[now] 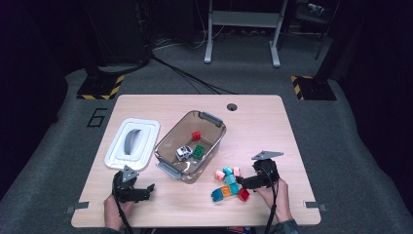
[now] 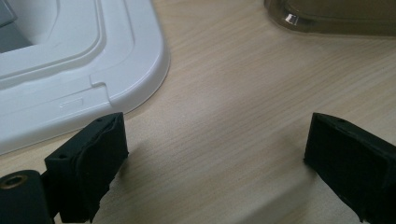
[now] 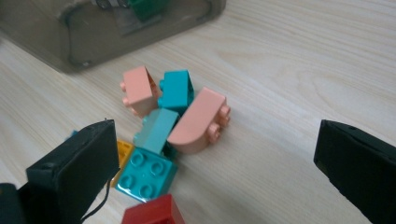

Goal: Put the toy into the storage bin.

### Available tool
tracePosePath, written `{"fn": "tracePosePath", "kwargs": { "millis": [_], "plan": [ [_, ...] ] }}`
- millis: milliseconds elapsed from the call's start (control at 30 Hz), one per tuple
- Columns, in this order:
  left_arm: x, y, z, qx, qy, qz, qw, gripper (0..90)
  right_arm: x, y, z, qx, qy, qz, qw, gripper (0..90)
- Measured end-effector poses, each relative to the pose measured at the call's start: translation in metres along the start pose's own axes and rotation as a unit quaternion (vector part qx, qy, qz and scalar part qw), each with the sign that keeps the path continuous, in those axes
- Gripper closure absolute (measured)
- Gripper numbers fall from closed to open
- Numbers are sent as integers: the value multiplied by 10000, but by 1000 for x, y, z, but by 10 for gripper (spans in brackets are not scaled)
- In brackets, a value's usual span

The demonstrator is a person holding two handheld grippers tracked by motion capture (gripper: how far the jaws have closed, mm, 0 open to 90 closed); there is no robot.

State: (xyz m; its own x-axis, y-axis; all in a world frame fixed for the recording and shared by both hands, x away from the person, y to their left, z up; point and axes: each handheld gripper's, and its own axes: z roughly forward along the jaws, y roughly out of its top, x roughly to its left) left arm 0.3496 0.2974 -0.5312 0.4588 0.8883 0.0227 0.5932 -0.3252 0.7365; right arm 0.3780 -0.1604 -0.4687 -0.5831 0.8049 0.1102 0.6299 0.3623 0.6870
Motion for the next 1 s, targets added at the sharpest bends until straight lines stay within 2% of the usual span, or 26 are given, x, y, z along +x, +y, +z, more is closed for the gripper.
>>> {"fn": "tracePosePath", "kwargs": {
  "millis": [67,333,433,567,600,667,733,767,833,933,1000],
  "plan": [
    [0,0,0,1,1,7,10000,58,3,-7,-1,15,-62,-27,10000,0],
    [0,0,0,-5,9,13,10000,58,13,-23,-3,117,22,-118,9999,25],
    [0,0,0,10,2,2,10000,57,18,-26,-5,114,73,-173,9998,115],
    [0,0,0,13,-8,6,10000,58,27,-31,-7,141,51,-422,9990,259],
    [0,0,0,9,-2,-13,10000,58,28,-32,-7,167,46,-510,9985,273],
    [0,0,0,6,-10,-11,10000,58,30,-34,-6,296,135,-531,9981,306],
    [0,0,0,9,-15,-5,10000,58,32,-36,-5,303,141,-614,9976,345],
    [0,0,0,10,-16,-9,10000,58,34,-37,-5,367,162,-699,9967,418],
    [1,1,0,52,-39,5,10000,57,36,-37,-5,407,144,-658,9969,428],
    [1,1,-1,87,-50,44,9999,58,38,-38,-4,553,207,-885,9943,472],
    [1,0,0,29,-22,11,10000,58,40,-38,-2,619,185,-882,9940,531]
  ]
}}
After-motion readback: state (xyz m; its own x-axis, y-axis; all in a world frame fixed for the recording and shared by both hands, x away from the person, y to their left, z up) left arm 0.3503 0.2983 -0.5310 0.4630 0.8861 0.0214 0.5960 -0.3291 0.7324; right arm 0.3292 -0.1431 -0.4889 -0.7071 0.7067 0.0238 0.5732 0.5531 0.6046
